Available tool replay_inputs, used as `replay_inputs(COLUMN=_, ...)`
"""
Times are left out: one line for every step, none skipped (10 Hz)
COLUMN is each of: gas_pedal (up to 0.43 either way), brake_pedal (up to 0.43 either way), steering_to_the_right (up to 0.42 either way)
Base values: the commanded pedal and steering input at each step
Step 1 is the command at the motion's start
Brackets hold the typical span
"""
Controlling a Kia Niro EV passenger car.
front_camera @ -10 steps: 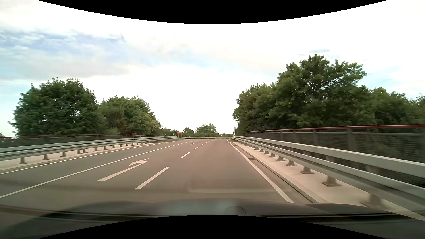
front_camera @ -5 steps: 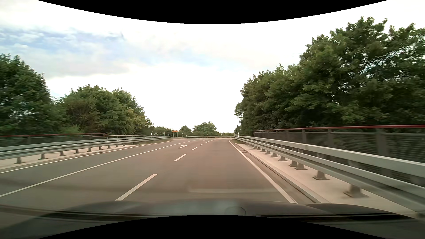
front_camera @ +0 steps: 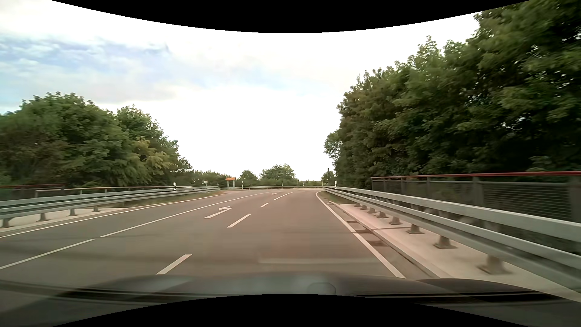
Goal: Follow the waypoints while adhering to traffic rules and regulations
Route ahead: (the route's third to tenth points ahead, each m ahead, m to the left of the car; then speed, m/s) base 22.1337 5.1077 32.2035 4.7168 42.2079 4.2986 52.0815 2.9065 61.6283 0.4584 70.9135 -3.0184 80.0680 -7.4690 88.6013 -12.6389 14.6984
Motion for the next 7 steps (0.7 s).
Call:
replay_inputs(gas_pedal=0.138, brake_pedal=0.000, steering_to_the_right=-0.003)
replay_inputs(gas_pedal=0.130, brake_pedal=0.000, steering_to_the_right=-0.003)
replay_inputs(gas_pedal=0.110, brake_pedal=0.000, steering_to_the_right=-0.003)
replay_inputs(gas_pedal=0.079, brake_pedal=0.000, steering_to_the_right=-0.002)
replay_inputs(gas_pedal=0.079, brake_pedal=0.000, steering_to_the_right=-0.002)
replay_inputs(gas_pedal=0.079, brake_pedal=0.000, steering_to_the_right=-0.001)
replay_inputs(gas_pedal=0.079, brake_pedal=0.000, steering_to_the_right=-0.001)
